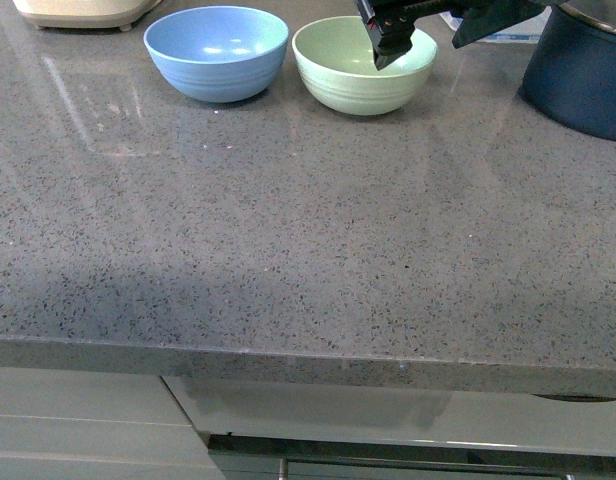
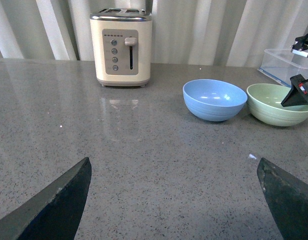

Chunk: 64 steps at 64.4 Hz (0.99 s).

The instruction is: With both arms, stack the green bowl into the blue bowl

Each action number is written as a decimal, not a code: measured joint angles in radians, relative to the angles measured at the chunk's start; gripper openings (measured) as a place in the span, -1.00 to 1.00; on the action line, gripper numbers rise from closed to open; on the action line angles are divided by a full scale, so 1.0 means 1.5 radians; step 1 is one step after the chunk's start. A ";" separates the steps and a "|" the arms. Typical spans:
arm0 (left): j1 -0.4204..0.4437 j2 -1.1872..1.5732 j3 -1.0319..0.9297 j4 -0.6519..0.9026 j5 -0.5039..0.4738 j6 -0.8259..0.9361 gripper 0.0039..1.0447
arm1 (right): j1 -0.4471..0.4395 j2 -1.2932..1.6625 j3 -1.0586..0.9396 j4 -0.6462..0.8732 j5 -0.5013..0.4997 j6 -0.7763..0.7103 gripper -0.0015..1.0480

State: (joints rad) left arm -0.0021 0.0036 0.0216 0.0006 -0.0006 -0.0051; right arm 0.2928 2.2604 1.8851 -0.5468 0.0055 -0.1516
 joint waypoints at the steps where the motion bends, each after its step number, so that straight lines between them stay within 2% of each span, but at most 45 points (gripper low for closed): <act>1: 0.000 0.000 0.000 0.000 0.000 0.000 0.88 | 0.001 0.001 0.000 0.000 0.000 0.000 0.81; 17: 0.000 0.000 0.000 0.000 0.000 0.000 0.88 | 0.010 0.008 -0.001 0.000 -0.005 0.010 0.78; 24: 0.000 0.000 0.000 0.000 0.000 0.000 0.88 | 0.012 0.008 -0.012 0.009 -0.005 0.020 0.32; 49: 0.000 0.000 0.000 0.000 0.000 0.000 0.88 | 0.005 -0.008 -0.059 0.031 -0.020 0.059 -0.72; 56: 0.000 0.000 0.000 0.000 0.000 0.000 0.88 | 0.002 -0.026 -0.065 0.035 -0.027 0.078 -0.94; 64: 0.000 0.000 0.000 0.000 0.000 0.000 0.88 | -0.002 -0.035 -0.067 0.031 -0.018 0.089 -0.97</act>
State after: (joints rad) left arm -0.0021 0.0036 0.0216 0.0006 -0.0006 -0.0051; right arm 0.2901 2.2082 1.7851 -0.5007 -0.0216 -0.0181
